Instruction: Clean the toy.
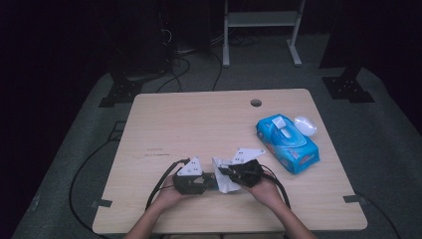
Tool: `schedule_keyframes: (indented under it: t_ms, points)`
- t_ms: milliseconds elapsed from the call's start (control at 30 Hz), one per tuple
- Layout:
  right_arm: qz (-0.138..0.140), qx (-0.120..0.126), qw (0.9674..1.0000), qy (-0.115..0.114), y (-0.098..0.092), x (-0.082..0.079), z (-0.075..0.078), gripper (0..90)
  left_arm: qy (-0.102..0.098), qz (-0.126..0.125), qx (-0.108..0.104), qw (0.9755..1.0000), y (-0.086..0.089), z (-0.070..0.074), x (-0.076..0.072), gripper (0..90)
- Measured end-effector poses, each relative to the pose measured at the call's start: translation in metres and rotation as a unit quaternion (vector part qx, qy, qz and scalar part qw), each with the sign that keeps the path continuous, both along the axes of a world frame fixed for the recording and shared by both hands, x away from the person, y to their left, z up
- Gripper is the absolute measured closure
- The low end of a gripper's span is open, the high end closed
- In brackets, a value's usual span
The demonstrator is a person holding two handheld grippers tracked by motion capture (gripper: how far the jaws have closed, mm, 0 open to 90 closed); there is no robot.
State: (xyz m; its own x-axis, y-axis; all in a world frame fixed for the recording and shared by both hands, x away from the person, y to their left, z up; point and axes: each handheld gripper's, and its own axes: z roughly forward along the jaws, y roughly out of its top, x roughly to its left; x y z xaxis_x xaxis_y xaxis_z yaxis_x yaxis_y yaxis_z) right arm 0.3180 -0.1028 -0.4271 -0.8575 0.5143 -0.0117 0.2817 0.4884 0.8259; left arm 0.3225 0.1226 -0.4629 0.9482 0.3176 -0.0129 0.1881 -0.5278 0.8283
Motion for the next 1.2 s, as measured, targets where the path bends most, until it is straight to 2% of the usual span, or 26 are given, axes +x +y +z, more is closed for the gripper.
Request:
schedule_keyframes:
  t_ms: [133, 233, 333, 433, 567, 667, 733, 833, 967, 1200]
  points:
    - [0.014, 0.015, 0.9998, 0.006, 0.009, -0.001, 0.001, 77.6, -0.002, 0.001, 0.002, 1.0000, 0.000, 0.000, 0.000, 66.3]
    - [0.023, 0.015, 0.9996, 0.004, 0.020, -0.005, 0.000, 74.1, -0.003, 0.000, 0.003, 1.0000, 0.000, 0.000, 0.000, 66.3]
    - [0.023, 0.006, 0.9997, -0.009, 0.024, -0.007, -0.001, 78.5, -0.005, 0.000, 0.003, 1.0000, -0.001, 0.000, -0.001, 66.5]
    - [0.022, 0.006, 0.9997, -0.005, 0.019, -0.005, 0.000, 83.0, -0.006, 0.001, 0.004, 1.0000, -0.002, 0.000, -0.002, 66.6]
    - [0.011, 0.002, 0.9999, -0.008, 0.011, -0.005, 0.000, 83.7, -0.004, -0.001, 0.004, 1.0000, -0.003, 0.000, -0.002, 66.6]
    - [0.008, 0.007, 0.9999, -0.005, 0.014, -0.006, 0.000, 83.6, -0.005, -0.001, 0.005, 1.0000, -0.004, 0.000, -0.002, 66.6]
    - [0.022, 0.019, 0.9996, 0.002, 0.019, -0.008, -0.001, 83.6, -0.006, -0.002, 0.006, 1.0000, -0.004, 0.000, -0.002, 66.6]
    - [0.029, 0.001, 0.9994, -0.016, 0.027, -0.013, -0.001, 83.6, -0.009, -0.004, 0.008, 0.9999, -0.003, 0.001, -0.002, 66.7]
    - [0.020, 0.000, 0.9997, -0.014, 0.015, -0.009, 0.000, 83.7, -0.012, -0.003, 0.008, 0.9999, -0.003, 0.001, -0.003, 66.9]
    - [-0.037, -0.030, 0.9981, -0.038, -0.025, -0.006, 0.001, 83.9, -0.011, -0.004, 0.007, 0.9999, -0.003, 0.001, -0.003, 66.8]
